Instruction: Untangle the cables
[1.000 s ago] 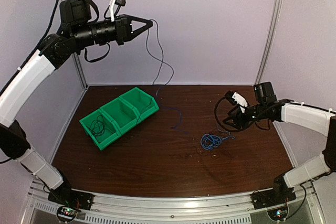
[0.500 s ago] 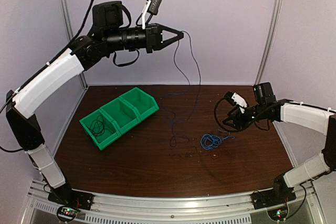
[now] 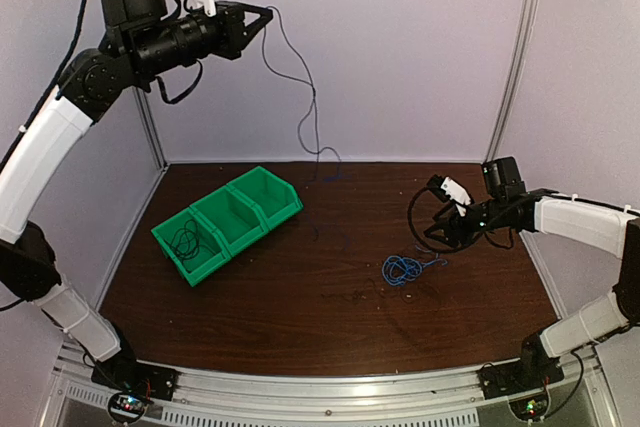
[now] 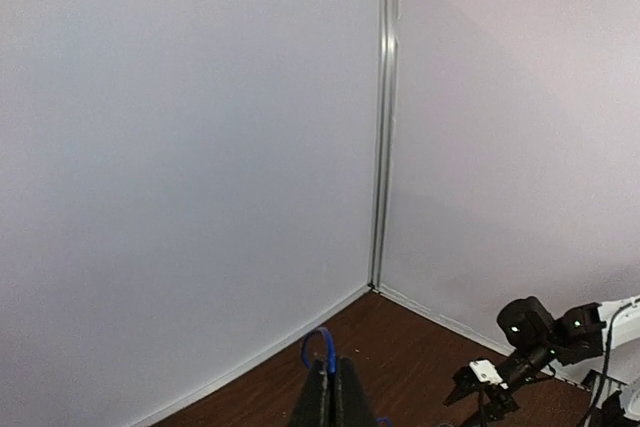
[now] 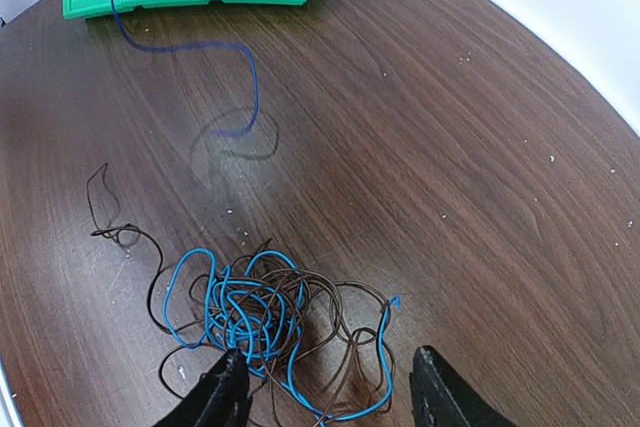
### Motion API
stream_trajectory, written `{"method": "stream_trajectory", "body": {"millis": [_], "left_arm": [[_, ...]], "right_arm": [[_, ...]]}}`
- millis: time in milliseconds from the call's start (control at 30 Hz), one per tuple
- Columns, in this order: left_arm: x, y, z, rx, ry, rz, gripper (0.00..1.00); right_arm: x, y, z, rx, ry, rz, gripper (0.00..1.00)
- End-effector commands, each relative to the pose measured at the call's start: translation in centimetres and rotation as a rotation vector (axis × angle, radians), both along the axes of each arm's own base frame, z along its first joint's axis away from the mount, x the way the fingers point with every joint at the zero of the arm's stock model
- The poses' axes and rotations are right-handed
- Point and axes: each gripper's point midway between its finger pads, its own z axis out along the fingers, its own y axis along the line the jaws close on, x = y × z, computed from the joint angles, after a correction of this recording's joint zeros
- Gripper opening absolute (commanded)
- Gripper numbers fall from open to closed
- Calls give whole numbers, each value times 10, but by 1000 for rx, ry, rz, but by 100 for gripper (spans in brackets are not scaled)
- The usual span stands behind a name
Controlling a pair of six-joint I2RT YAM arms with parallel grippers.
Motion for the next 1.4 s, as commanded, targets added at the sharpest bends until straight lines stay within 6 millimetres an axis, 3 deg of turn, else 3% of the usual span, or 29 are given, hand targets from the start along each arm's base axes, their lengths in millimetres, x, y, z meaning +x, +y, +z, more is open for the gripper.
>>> {"method": "stream_trajectory", "body": {"millis": [0, 300, 567, 800, 1133, 1367], "left_arm": [[17, 68, 15, 27, -35, 317, 0], [-6, 131, 46, 5, -99, 495, 0], [-2, 169, 33, 95, -69, 676, 0], [-11, 196, 43, 72, -85, 750, 0], [-18, 205, 87, 40, -189, 785, 0], [-23, 218, 90, 30, -201, 831, 0]], "right_arm": [[-4, -2, 4, 7, -9, 5, 56], [-4, -1, -2, 1, 13, 10, 56], [-6, -2, -2, -4, 10, 8, 56], [-5, -1, -7, -4, 31, 14, 56], [-5, -2, -7, -9, 27, 12, 56], [-5, -4, -8, -15, 22, 6, 56]]}}
